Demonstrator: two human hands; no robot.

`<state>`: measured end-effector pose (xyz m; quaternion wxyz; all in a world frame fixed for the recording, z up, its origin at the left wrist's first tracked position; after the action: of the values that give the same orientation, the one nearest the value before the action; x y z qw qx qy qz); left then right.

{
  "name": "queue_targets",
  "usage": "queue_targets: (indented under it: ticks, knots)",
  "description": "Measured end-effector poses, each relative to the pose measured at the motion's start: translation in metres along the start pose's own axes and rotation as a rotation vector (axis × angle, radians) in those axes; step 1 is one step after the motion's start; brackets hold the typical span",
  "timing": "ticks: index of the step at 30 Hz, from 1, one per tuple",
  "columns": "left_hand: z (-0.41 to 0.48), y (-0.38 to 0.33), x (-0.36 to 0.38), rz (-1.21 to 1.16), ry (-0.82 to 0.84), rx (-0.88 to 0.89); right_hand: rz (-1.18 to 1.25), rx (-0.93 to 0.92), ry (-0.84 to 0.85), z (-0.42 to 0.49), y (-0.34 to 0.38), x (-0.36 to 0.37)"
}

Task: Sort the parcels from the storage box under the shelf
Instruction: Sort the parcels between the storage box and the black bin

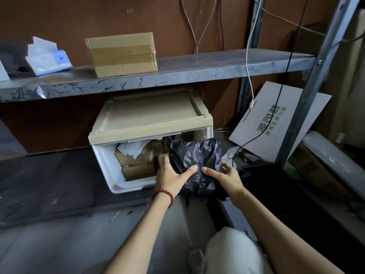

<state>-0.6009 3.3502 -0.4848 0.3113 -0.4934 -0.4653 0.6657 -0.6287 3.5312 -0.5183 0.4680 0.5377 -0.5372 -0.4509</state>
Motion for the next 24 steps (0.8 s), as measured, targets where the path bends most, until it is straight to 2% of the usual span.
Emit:
queue_targets:
  ticks: [5,12,15,18,24]
  knots:
    - [-0.024,0.018,0.053,0.104,0.157,-0.083,0.053,0.101,-0.102,-0.020,-0.051,-0.041]
    - [-0.050,0.033,0.125,0.083,0.156,-0.149,-0.127,0.135,-0.154,-0.023,-0.074,-0.111]
    - [-0.044,0.027,0.155,0.129,0.224,-0.076,-0.155,0.146,-0.227,-0.021,-0.084,-0.137]
    - [-0.028,0.023,0.179,0.156,0.369,0.016,-0.062,0.168,-0.307,-0.023,-0.097,-0.152]
    - [0.011,0.039,0.231,0.375,0.584,0.099,-0.009,0.233,-0.379,-0.017,-0.125,-0.176]
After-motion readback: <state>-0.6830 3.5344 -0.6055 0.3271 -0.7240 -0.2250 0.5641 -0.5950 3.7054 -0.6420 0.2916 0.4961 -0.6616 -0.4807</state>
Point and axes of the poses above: each hand's wrist, its own z-axis towards the middle knuckle, its own x-axis out of the palm, y = z × x, the point moved 3 cm from there along z, towards the middle knuckle, and after that the axes turned 8 degrees about -z, right-handed, at the moved point
